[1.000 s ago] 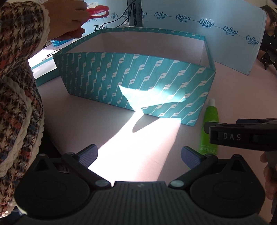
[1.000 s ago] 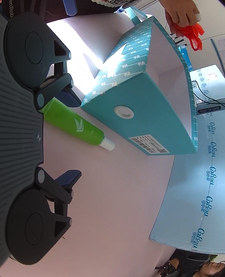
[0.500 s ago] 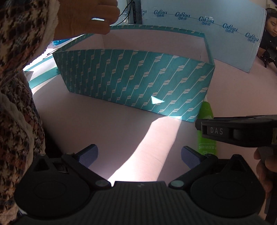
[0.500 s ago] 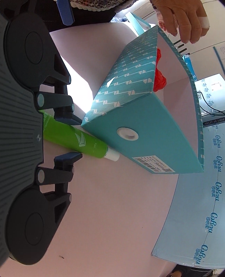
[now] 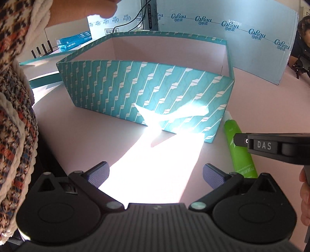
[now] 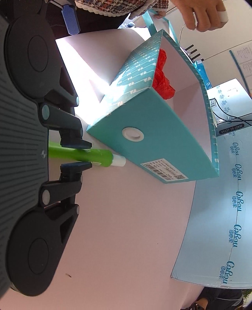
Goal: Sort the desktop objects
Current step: 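Close the right gripper on the green tube, then hold the green tube in the right gripper and lift it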
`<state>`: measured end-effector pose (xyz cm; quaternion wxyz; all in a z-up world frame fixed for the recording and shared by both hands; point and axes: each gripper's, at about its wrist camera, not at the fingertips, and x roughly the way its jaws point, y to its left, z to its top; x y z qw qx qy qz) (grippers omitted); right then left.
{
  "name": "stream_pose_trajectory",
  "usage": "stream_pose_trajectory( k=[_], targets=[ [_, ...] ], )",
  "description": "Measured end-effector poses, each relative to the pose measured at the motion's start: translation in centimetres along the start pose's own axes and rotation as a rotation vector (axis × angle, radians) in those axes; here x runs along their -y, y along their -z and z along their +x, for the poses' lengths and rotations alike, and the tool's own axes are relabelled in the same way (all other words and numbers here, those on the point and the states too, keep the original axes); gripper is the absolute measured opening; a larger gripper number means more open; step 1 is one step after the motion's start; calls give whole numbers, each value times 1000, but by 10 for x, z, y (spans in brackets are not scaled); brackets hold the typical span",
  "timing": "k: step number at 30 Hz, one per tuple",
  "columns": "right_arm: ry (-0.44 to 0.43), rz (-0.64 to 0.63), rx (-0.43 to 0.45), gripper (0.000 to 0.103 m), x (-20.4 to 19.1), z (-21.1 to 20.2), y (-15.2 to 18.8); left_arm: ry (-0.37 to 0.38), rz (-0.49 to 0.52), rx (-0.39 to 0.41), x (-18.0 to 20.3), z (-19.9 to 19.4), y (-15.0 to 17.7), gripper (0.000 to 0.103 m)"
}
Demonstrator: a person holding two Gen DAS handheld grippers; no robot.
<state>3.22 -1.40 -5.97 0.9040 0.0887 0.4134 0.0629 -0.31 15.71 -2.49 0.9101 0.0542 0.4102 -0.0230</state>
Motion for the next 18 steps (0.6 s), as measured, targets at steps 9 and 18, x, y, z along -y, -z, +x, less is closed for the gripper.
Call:
stream_pose_trajectory(
  k=[9,18],
  targets=[
    [19,-55,-28,25,-4,16,3,-32,-13,-3,-2,-3,0,103],
    [-13,-32,6,22,17,6,7,-55,-26,-12,0,-2,2,103]
  ],
)
